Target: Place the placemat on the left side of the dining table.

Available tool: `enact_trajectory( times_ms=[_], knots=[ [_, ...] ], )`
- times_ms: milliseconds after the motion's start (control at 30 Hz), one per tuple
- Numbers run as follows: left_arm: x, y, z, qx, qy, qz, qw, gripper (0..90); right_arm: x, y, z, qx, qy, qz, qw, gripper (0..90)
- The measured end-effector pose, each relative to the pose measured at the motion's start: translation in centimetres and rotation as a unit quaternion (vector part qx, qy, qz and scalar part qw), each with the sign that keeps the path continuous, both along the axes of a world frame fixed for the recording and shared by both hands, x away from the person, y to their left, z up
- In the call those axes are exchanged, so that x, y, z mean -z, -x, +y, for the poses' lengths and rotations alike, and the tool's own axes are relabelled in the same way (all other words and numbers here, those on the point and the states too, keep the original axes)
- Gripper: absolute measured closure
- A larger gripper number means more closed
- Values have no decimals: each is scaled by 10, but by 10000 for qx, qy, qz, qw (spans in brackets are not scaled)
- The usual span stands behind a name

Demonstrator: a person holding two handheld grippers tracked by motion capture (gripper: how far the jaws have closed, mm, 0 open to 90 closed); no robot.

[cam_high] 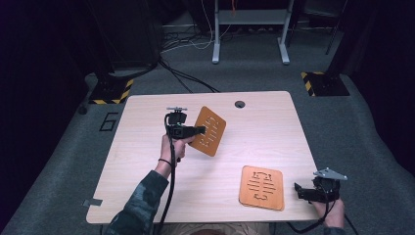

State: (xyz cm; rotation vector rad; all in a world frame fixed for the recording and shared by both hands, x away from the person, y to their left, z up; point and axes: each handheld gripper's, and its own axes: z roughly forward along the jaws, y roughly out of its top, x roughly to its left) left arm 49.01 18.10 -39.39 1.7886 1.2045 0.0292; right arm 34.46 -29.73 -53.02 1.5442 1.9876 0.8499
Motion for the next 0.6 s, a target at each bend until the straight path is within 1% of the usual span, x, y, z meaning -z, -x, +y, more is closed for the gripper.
enact_trajectory(
  times_ms=[133, 200, 267, 333, 367, 467, 500, 600],
  knots=[
    [2, -1, 12, -112, -52, 5, 9999, 860, 0, 0, 0, 3, 1, 1, 10000, 0],
    [4, -2, 17, -196, -28, 56, 9998, 860, 0, 0, 0, 3, 0, 2, 10000, 0],
    [6, -3, 23, -255, -81, 63, 9996, 860, 0, 0, 0, 5, 0, 0, 10000, 0],
    [7, -4, 29, -335, -93, 105, 9993, 859, 0, 0, 0, 7, 0, 1, 10000, 0],
    [8, -4, 30, -377, -55, 130, 9992, 860, 0, 0, 0, 8, -3, 2, 10000, 0],
    [9, -5, 40, -451, -96, 155, 9988, 860, 0, 0, 0, 14, -3, 2, 10000, 0],
    [9, -5, 42, -506, -75, 160, 9986, 860, 0, 0, 0, 12, -1, 1, 10000, 0],
    [10, -6, 49, -588, -132, 188, 9980, 860, 0, 0, 0, 12, -5, 3, 10000, 0]
  ],
)
